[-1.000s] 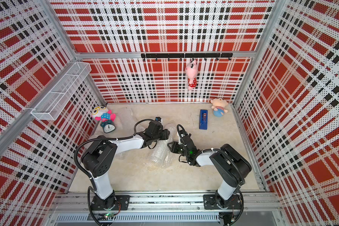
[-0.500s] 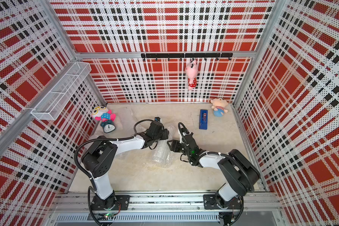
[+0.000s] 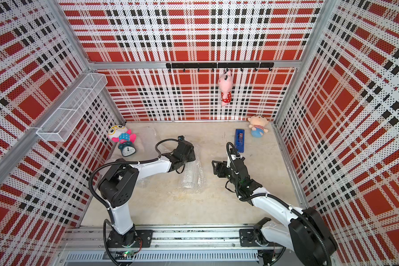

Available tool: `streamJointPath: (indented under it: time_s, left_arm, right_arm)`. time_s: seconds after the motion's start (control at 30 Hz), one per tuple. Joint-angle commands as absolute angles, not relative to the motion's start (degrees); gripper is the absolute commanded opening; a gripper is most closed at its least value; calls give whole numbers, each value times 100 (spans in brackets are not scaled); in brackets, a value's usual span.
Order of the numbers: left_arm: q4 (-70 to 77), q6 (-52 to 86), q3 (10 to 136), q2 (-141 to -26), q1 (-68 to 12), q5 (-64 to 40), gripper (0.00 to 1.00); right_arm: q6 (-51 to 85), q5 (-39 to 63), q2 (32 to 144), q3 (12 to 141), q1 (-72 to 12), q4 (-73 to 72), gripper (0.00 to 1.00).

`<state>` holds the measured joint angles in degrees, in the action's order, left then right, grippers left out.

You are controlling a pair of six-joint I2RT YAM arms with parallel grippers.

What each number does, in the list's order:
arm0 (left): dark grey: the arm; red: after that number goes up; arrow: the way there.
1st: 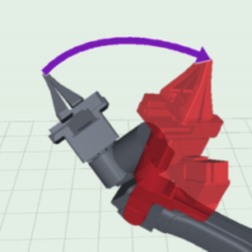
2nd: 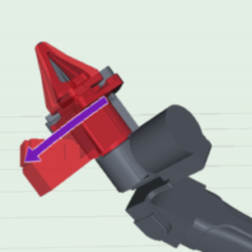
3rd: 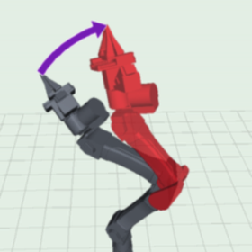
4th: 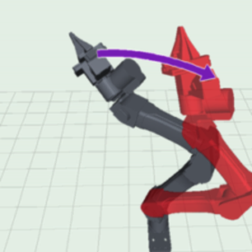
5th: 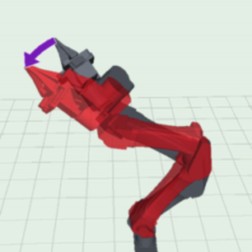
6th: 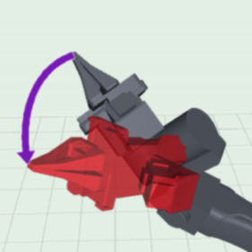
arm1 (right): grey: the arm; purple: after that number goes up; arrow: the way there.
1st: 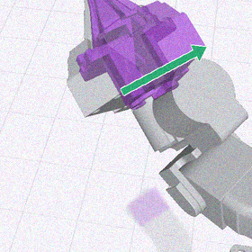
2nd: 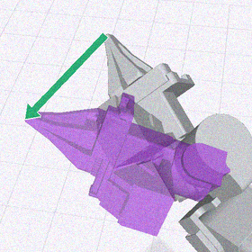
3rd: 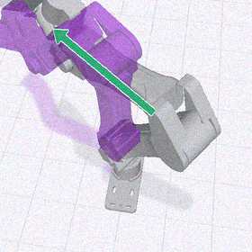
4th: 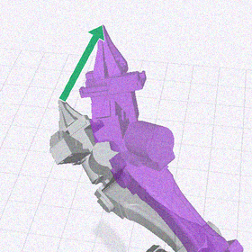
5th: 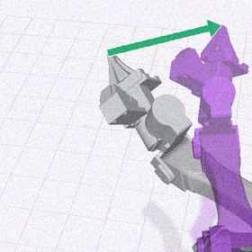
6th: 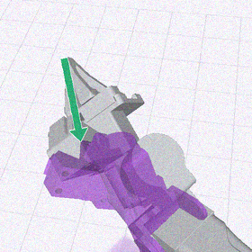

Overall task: Wrap vases in bubble wrap
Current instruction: Move the wrapped vase to the center of the board.

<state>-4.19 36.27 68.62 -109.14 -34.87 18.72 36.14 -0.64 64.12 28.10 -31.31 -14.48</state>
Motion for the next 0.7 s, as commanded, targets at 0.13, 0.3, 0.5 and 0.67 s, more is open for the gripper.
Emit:
streamJointPath:
  time_s: [0.13,0.3,0.5,0.67]
  left_arm:
    - [-865,3672,7760,-11628,-2687,2460,60]
    - [-879,3600,8505,-12164,-2233,2415,61]
    - [-1090,3327,9140,-12421,-2011,2079,71]
    - [-1152,3261,9189,-12248,-1965,1794,89]
  right_arm:
    - [3413,-244,6133,2621,-3076,-1096,75]
    - [3401,-270,5952,2540,-3068,-962,75]
    - [3340,-384,5706,2463,-3060,-778,77]
    - [3280,-439,5620,2453,-3033,-697,78]
